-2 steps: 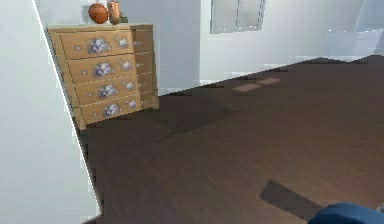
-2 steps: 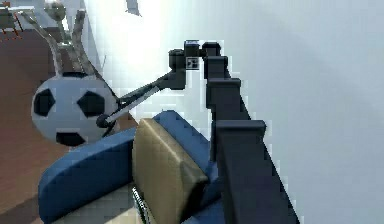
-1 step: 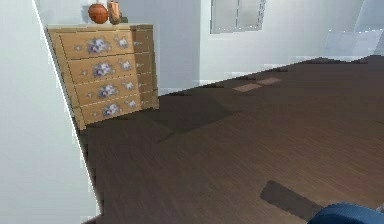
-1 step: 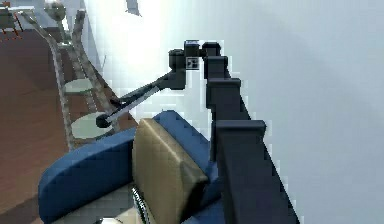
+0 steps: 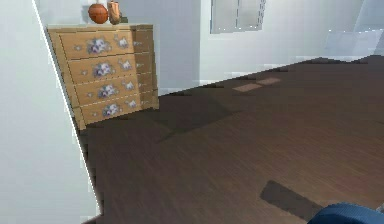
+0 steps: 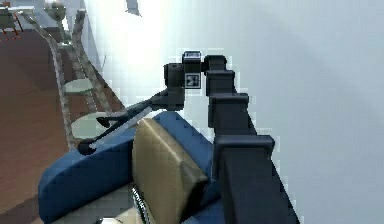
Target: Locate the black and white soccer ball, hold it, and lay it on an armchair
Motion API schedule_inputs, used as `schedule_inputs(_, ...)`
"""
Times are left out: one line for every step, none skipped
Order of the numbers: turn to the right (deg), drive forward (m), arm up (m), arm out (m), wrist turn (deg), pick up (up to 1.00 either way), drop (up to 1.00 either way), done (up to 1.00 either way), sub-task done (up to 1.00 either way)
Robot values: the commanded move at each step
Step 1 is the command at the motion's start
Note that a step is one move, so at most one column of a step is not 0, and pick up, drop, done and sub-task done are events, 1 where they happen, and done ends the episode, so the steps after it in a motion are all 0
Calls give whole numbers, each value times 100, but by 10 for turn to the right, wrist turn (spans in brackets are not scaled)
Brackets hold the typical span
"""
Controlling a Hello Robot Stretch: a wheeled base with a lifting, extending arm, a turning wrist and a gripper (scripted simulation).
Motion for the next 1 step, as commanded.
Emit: schedule_inputs(0,0,0,0,0,0,0,100,0)
